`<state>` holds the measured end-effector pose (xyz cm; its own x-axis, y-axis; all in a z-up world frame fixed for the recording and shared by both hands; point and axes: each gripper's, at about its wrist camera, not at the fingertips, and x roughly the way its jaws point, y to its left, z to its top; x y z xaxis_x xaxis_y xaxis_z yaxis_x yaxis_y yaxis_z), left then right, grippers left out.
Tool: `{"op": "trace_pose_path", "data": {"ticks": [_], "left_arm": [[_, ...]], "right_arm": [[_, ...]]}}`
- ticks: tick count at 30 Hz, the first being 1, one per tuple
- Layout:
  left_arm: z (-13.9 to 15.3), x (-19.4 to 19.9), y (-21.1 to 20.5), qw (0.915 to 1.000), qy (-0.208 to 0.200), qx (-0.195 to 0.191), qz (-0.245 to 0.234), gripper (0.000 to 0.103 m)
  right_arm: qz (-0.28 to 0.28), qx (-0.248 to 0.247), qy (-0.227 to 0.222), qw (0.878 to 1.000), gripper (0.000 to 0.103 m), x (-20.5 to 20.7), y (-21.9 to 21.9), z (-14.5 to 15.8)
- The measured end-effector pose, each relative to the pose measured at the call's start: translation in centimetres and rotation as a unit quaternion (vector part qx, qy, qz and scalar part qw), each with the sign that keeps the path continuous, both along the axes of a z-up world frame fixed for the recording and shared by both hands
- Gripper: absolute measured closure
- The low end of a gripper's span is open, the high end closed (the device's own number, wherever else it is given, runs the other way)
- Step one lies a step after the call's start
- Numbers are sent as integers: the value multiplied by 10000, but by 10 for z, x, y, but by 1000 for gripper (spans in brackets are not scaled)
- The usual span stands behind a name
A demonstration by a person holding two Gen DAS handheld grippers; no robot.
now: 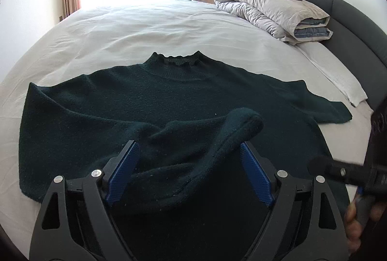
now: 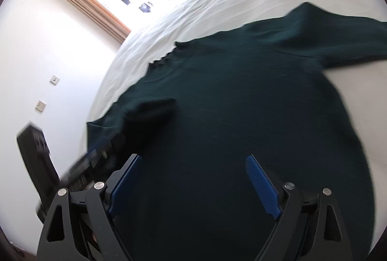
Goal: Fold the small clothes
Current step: 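Lift the sleeve and lay it across the sweater body, open left gripper, then grasp the other sweater sleeve with the right gripper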
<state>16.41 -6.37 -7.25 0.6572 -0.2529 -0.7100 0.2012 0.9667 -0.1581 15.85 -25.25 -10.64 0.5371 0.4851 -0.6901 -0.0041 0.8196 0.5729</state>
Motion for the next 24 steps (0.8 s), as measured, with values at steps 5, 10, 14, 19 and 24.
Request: {"op": "trace_pose_path", "data": {"ticks": [5,10,14,19,24], "left_arm": [[6,-35,26,9991,-44,-393,-137,18],[9,-58,75,9970,-265,-721,134,18],[2,-64,104,9951,-160,-878,427,18],[-4,-69,122,9925,-94,-1053,611,18],[-6,-72,126,9920,-91,-1091,628,18]], "right_arm": [[100,419,471,9980,13,36,17,-14],[27,464,824,9955,12,58,30,-28],[42,670,875,9939,12,68,39,-29],[223,553,952,9937,18,77,54,-30],[434,198,958,9943,42,78,63,-27]]}}
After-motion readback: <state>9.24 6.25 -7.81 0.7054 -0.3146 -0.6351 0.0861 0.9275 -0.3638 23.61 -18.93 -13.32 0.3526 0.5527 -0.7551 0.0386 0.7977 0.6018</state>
